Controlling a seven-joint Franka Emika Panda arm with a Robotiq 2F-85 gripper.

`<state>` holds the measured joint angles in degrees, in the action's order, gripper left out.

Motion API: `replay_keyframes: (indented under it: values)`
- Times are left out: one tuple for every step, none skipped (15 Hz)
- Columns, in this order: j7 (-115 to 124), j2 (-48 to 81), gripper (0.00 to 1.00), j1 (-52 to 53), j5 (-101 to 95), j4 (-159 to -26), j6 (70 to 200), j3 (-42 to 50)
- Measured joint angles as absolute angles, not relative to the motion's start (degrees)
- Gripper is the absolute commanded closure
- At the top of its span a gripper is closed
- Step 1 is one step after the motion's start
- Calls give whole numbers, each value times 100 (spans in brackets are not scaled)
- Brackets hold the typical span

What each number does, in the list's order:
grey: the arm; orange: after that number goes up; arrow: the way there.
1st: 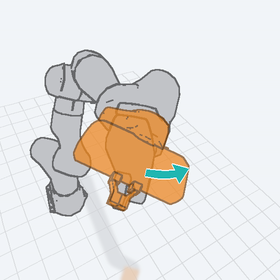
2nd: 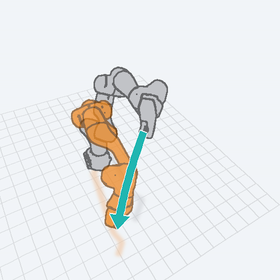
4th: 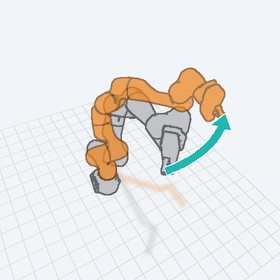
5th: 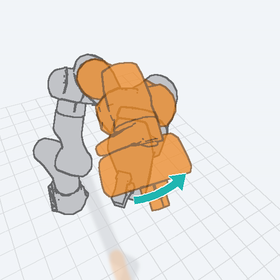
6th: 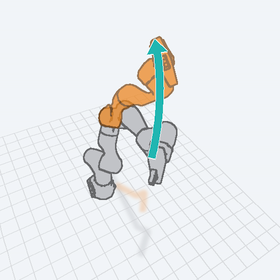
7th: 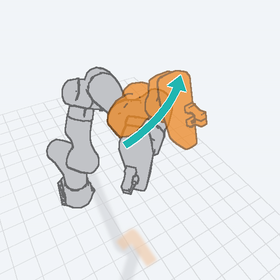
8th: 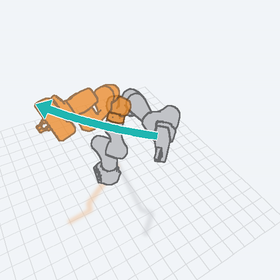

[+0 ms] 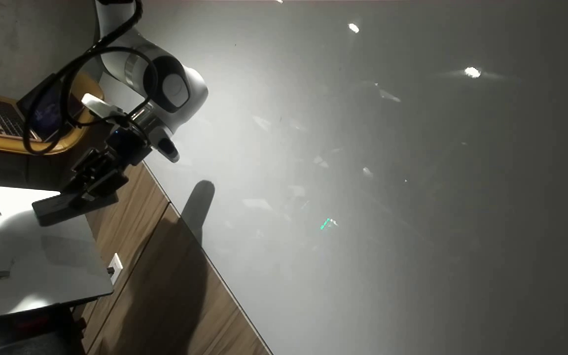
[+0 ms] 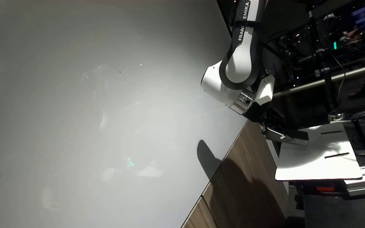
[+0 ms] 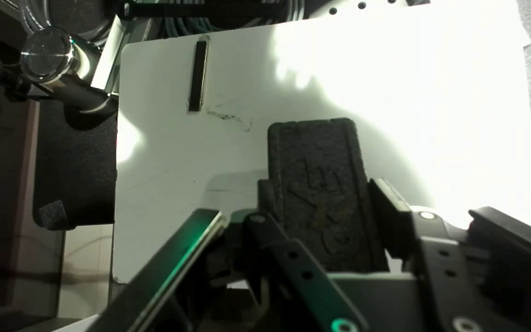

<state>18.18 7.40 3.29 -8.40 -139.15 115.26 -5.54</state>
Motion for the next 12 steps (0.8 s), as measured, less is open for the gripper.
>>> replay_keyframes:
  values:
    - [1818,756,72,329,-840,-13915,11526,-553]
    - [1818,772,72,329,-840,-13915,11526,-549]
    - [1818,790,72,329,-840,-13915,11526,-542]
    - [1818,807,72,329,-840,-13915,11526,-534]
    - [1818,823,40,329,-840,-13915,11526,-522]
    - [1818,837,21,329,-840,-13914,11526,-509]
    - [1818,852,14,329,-840,-13913,11526,-495]
    - [1818,871,8,329,-840,-13909,11526,-481]
    - [1818,890,2,329,-840,-13907,11526,-469]
    - [1818,907,0,329,-840,-13905,11526,-457]
    - [1818,923,0,329,-840,-13902,11526,-445]
    - [1818,939,0,329,-840,-13898,11526,-434]
